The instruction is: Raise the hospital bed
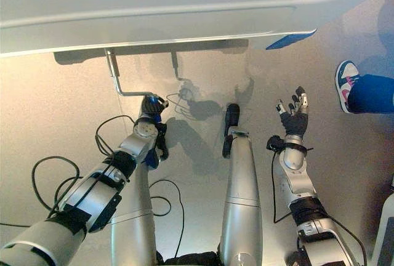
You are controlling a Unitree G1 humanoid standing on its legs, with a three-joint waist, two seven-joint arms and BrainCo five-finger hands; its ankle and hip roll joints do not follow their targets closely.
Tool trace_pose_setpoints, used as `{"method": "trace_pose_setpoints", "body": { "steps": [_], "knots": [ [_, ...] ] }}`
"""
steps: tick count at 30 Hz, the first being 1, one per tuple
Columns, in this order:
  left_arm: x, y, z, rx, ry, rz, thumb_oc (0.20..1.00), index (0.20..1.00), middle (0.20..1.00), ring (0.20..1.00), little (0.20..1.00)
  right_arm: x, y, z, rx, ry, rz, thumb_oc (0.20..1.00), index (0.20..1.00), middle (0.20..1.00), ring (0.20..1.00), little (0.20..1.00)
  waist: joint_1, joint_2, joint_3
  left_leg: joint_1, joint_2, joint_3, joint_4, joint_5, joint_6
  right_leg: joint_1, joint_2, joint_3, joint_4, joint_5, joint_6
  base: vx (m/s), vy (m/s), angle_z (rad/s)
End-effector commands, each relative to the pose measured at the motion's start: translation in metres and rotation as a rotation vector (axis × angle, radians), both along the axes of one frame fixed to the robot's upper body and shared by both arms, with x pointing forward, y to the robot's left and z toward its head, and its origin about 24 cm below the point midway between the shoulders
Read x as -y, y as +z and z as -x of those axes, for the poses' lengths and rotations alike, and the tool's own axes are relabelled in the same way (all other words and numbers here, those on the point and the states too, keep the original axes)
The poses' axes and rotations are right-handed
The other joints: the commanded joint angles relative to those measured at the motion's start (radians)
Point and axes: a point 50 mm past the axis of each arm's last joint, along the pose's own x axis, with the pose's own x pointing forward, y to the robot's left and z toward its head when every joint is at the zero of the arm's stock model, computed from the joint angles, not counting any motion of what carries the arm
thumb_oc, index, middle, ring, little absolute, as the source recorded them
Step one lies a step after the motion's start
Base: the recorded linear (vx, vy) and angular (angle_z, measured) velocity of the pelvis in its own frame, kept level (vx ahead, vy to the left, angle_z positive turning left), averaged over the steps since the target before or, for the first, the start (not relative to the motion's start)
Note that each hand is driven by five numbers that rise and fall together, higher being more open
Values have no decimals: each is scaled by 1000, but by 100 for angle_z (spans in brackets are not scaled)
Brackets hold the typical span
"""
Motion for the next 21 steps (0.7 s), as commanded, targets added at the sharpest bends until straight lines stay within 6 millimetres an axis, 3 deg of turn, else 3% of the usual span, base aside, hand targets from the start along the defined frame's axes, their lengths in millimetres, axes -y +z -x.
{"method": "trace_pose_setpoints", "body": {
  "steps": [1, 2, 3, 4, 9, 10, 11, 13, 15, 17, 18, 19, 20, 21],
  "knots": [
    [75, -3, 18, 22, -265, 312, 200, 200, 200, 200, 200, 13, 14, 8, 80, -22, 2, 1000, 1000, 1000, 1000, 1000, 8, 13, -29, -21, -21, -40, -128, 204, -24, -4, 5, 3, 56, 41, 0, -8, -7, 4],
    [89, 7, 21, 53, -318, 410, 200, 200, 200, 200, 200, 13, 13, 8, 80, -29, -7, 1000, 1000, 1000, 1000, 1000, 8, 13, -29, -21, -22, -41, -129, 204, -24, -4, 5, 2, 55, 41, 0, -3, -4, 5],
    [89, 6, 21, 53, -318, 410, 200, 200, 200, 200, 200, 13, 13, 8, 80, -29, -7, 1000, 1000, 1000, 1000, 1000, 8, 13, -29, -21, -22, -41, -129, 204, -24, -3, 5, 2, 55, 41, 0, -14, -25, 4],
    [118, 29, 33, 104, -463, 628, 200, 200, 200, 200, 200, 12, 12, 8, 79, -42, -24, 1000, 1000, 1000, 1000, 1000, 9, 11, -29, -19, -23, -42, -134, 204, -25, -2, 4, 0, 54, 42, 1, 0, 0, 0],
    [115, 33, 44, 134, -514, 660, 200, 200, 200, 200, 200, 15, 7, 10, 54, -63, -10, 1000, 1000, 1000, 1000, 1000, 17, 21, -29, -6, -23, -46, -147, 207, -25, 13, -2, -2, 47, 42, 1, -10, -15, 3],
    [108, 28, 43, 133, -493, 622, 1000, 1000, 1000, 1000, 1000, 16, 3, 11, 37, -67, -12, 1000, 1000, 1000, 1000, 1000, 22, 27, -29, 6, -21, -46, -156, 211, -26, 23, -5, -3, 43, 41, 3, -7, -1, 6],
    [108, 27, 44, 133, -492, 622, 1000, 1000, 1000, 1000, 1000, 16, 3, 11, 36, -67, -12, 1000, 1000, 1000, 1000, 1000, 22, 26, -29, 7, -21, -46, -157, 211, -26, 24, -5, -3, 43, 42, 3, -15, -5, 7],
    [81, 18, 37, 152, -399, 491, 1000, 1000, 1000, 1000, 1000, 15, -8, 10, -14, -59, 10, 1000, 1000, 1000, 1000, 1000, 30, 31, -29, 44, -15, -47, -182, 219, -27, 63, -11, -10, 29, 44, 6, -26, -11, 4],
    [69, 13, 36, 162, -368, 423, 1000, 1000, 1000, 1000, 1000, 14, -11, 11, -26, -49, 12, 1000, 1000, 1000, 1000, 1000, 32, 33, -29, 71, -13, -46, -205, 224, -28, 88, -14, -15, 15, 45, 7, -42, -8, 2],
    [36, -12, 36, 127, -253, 229, 1000, 1000, 1000, 1000, 1000, 14, -24, 8, -84, -43, 27, 1000, 1000, 1000, 1000, 1000, 45, 42, -29, 173, 5, -31, -302, 237, -30, 182, -26, -33, -52, 40, 9, -76, -8, 2],
    [36, -12, 36, 126, -252, 229, 1000, 1000, 1000, 1000, 1000, 14, -24, 7, -85, -41, 28, 1000, 1000, 1000, 1000, 1000, 44, 42, -29, 177, 5, -31, -307, 238, -30, 186, -27, -34, -56, 40, 9, -166, 21, 1],
    [9, -33, 39, 68, -183, 91, 1000, 1000, 1000, 1000, 1000, 16, -28, 4, -110, -34, 32, 1000, 1000, 1000, 1000, 1000, 50, 50, -29, 249, 10, -14, -407, 281, -21, 248, -32, -53, -136, 66, -1, -136, 20, 0],
    [9, -33, 40, 67, -183, 91, 1000, 1000, 1000, 1000, 1000, 15, -28, 4, -110, -34, 32, 1000, 1000, 1000, 1000, 1000, 49, 49, -29, 252, 10, -13, -411, 283, -21, 251, -32, -54, -140, 68, -1, -167, 31, -6],
    [-14, -59, 50, -25, -115, 64, 1000, 1000, 1000, 1000, 1000, 19, -35, 4, -152, -24, 44, 1000, 1000, 1000, 1000, 1000, 57, 54, -29, 313, 11, -4, -447, 285, -17, 302, -33, -62, -164, 64, -2, -32, 10, -7]
  ]
}}
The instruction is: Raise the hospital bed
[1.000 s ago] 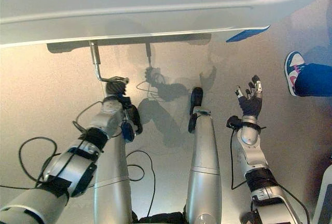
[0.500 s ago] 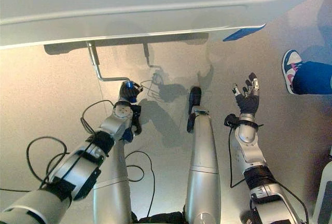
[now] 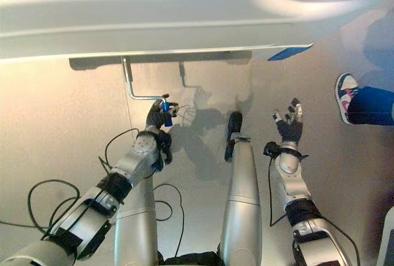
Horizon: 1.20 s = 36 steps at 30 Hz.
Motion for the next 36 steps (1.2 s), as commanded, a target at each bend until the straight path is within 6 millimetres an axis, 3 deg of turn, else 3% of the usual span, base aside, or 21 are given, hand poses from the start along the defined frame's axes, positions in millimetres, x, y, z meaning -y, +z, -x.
{"method": "trace_pose_setpoints", "body": {
  "steps": [1, 5, 6, 7, 9, 10, 13, 14, 16, 22, 30, 36],
  "knots": [
    [-17, -16, 9, -18, 28, -92, 1000, 1000, 1000, 1000, 1000, 21, 12, 5, 43, -2, 55, 1000, 1000, 1000, 1000, 1000, 30, 50, -26, 78, 33, -40, -208, 201, -37, 64, -1, -26, 67, -1, -9, -45, 13, -4],
    [-48, -59, 40, -175, 77, -149, 1000, 1000, 1000, 1000, 1000, 37, -5, 11, -74, 3, 122, 1000, 1000, 1000, 1000, 1000, 45, 67, -26, 194, 31, -39, -262, 203, -35, 180, -4, -42, 10, -2, -15, -20, -3, -2],
    [-63, -78, 55, -262, 114, -169, 1000, 1000, 1000, 1000, 1000, 44, -16, 17, -147, -5, 165, 1000, 1000, 1000, 1000, 1000, 51, 70, -26, 246, 34, -36, -275, 201, -35, 239, -7, -52, -15, 1, -16, -32, -29, 0],
    [-63, -78, 55, -263, 114, -169, 1000, 1000, 1000, 1000, 1000, 44, -16, 17, -147, -4, 166, 1000, 1000, 1000, 1000, 1000, 51, 70, -26, 247, 34, -36, -275, 201, -35, 240, -7, -53, -15, 1, -16, -36, -23, 1],
    [-85, -110, 88, -418, 202, -130, 1000, 1000, 1000, 1000, 1000, 53, -34, 28, -248, -2, 194, 1000, 1000, 1000, 1000, 1000, 60, 69, -27, 352, 35, -36, -316, 200, -37, 345, -5, -62, -58, 3, -15, -15, -39, 1],
    [-85, -110, 88, -418, 202, -130, 1000, 1000, 1000, 1000, 1000, 53, -34, 28, -248, -2, 194, 1000, 1000, 1000, 1000, 1000, 60, 69, -26, 354, 35, -36, -317, 201, -37, 346, -5, -62, -59, 4, -15, 3, -54, 3],
    [-98, -139, 130, -557, 274, -87, 1000, 1000, 1000, 1000, 1000, 59, -71, 53, -439, 21, 223, 1000, 1000, 1000, 1000, 1000, 85, 69, -100, 459, 29, -39, -376, 202, -41, 465, -10, -87, -128, 7, -13, 60, -71, 4],
    [-98, -139, 130, -558, 274, -87, 1000, 1000, 1000, 1000, 1000, 59, -71, 53, -439, 21, 223, 1000, 1000, 1000, 1000, 1000, 84, 69, -100, 460, 29, -40, -377, 202, -41, 466, -10, -88, -129, 7, -13, 51, -72, 8],
    [-102, -149, 148, -608, 304, -65, 1000, 1000, 1000, 1000, 1000, 61, -89, 69, -537, 35, 230, 1000, 1000, 1000, 1000, 1000, 95, 68, -132, 514, 24, -41, -410, 202, -43, 522, -11, -100, -159, 9, -12, 31, -58, 10],
    [-112, -164, 186, -687, 311, -81, 1000, 1000, 1000, 1000, 1000, 38, -138, 117, -763, 170, 207, 1000, 1000, 1000, 1000, 1000, 125, 48, -251, 667, 3, -52, -553, 224, -55, 690, -1, -134, -295, 18, -6, 47, -99, 14],
    [-104, -167, 191, -688, 281, -97, 1000, 1000, 1000, 1000, 1000, 24, -170, 156, -929, 192, 121, 1000, 1000, 1000, 1000, 1000, 149, 39, -332, 762, -10, -63, -628, 226, -61, 805, 6, -154, -382, 22, 6, 46, -50, 10],
    [-93, -173, 194, -730, 222, -113, 1000, 1000, 1000, 1000, 1000, 23, -178, 166, -986, 166, 73, 1000, 1000, 1000, 1000, 1000, 159, 43, -376, 822, -6, -65, -640, 209, -56, 871, 5, -167, -393, 17, 9, 86, -7, 6]
  ]
}}
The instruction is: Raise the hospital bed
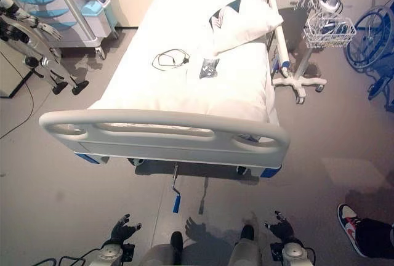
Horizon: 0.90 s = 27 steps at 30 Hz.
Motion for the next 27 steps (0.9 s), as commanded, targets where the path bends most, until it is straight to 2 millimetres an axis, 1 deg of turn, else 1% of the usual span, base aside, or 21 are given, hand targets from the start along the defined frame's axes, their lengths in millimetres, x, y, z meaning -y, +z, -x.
{"method": "trace_pose_setpoints", "body": {
  "steps": [1, 3, 9, 13, 15, 16, 27],
  "knots": [
    [-1, 7, -16, 50, -54, -19, 1000, 1000, 1000, 1000, 1000, 2, 4, -11, 35, -36, -17, 1000, 1000, 1000, 1000, 1000, 24, -18, 25, -16, -9, -19, -4, 57, 20, 54, -25, 28, 13, 15, 22, 59, 3, 4],
    [1, 9, -21, 64, -82, -19, 1000, 1000, 1000, 1000, 1000, 3, 3, -10, 31, -63, -30, 1000, 1000, 1000, 1000, 1000, 27, -19, 15, -8, -10, -24, -4, 51, 23, 68, -22, 24, 7, 12, 23, 56, -13, 6],
    [7, 12, -29, 86, -187, -32, 1000, 1000, 1000, 1000, 1000, 0, 1, -8, 8, -51, -45, 1000, 1000, 1000, 1000, 1000, 39, -16, 4, -7, -13, -38, -14, 49, 30, 80, -30, 7, -4, 8, 29, 22, -6, 6],
    [14, 14, -35, 107, -200, -11, 1000, 1000, 1000, 1000, 1000, -4, 0, -10, 7, -36, -65, 1000, 1000, 1000, 1000, 1000, 52, -15, 1, -17, -19, -46, -9, 45, 35, 74, -36, 0, 7, 5, 32, 15, 15, 5],
    [15, 14, -36, 107, -201, -8, 1000, 1000, 1000, 1000, 1000, -3, 0, -10, 5, -35, -62, 1000, 1000, 1000, 1000, 1000, 52, -16, 1, -17, -20, -47, -8, 43, 37, 75, -35, -1, 8, 4, 32, 31, 0, 11],
    [18, 14, -37, 112, -200, 4, 1000, 1000, 1000, 1000, 1000, -1, 0, -7, -10, -34, -49, 1000, 1000, 1000, 1000, 1000, 58, -14, 2, -17, -23, -56, -5, 39, 39, 83, -36, -8, 7, 3, 34, 36, -5, 12],
    [20, 7, -26, 51, -219, 24, 1000, 1000, 1000, 1000, 1000, -4, -1, -6, -19, -9, -40, 1000, 1000, 1000, 1000, 1000, 64, -19, -14, 15, -28, -62, -15, 27, 44, 126, -41, -19, -8, -3, 38, 46, -2, 8]
  ]
}}
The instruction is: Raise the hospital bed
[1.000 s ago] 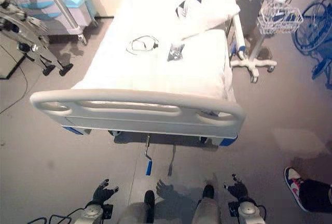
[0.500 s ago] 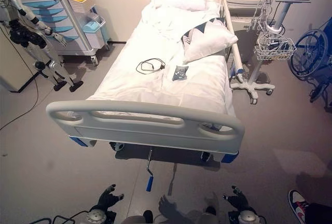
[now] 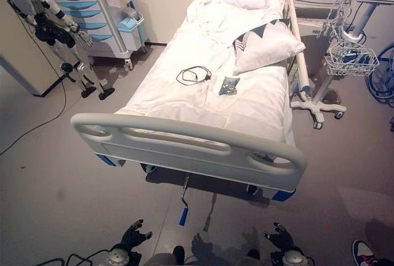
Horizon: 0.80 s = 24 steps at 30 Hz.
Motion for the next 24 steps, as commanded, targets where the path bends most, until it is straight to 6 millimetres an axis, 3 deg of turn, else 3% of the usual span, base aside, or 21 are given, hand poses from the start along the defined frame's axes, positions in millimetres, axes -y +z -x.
{"method": "trace_pose_setpoints", "body": {
  "steps": [1, 10, 19, 24],
  "knots": [
    [-1, 11, -27, 90, -36, -6, 1000, 1000, 1000, 1000, 1000, -3, 5, -16, 46, 6, 0, 1000, 1000, 1000, 1000, 1000, 12, -30, 25, -3, -10, 3, -6, 20, 48, 61, -25, 37, 4, 18, 21, 33, 6, 0],
    [-7, 12, -24, 96, 9, 10, 1000, 1000, 1000, 1000, 1000, -4, 3, -13, 42, 6, -6, 1000, 1000, 1000, 1000, 1000, 3, -33, 26, -3, -9, 14, -3, 18, 48, 52, -25, 51, 7, 12, 18, -2, 0, 0],
    [-9, 12, -24, 101, 26, 18, 1000, 1000, 1000, 1000, 1000, -15, 6, -27, 72, 70, -28, 1000, 1000, 1000, 1000, 1000, -17, -40, 22, -11, 3, 40, -6, 25, 40, 28, -20, 79, 6, 17, 10, -8, -8, -7],
    [-9, 10, -20, 88, 34, 21, 1000, 1000, 1000, 1000, 1000, -18, 4, -25, 62, 77, -34, 1000, 1000, 1000, 1000, 1000, -27, -45, 17, -2, 8, 46, -11, 24, 39, 33, -17, 88, -7, 24, 10, -4, -15, -9]
  ]
}}
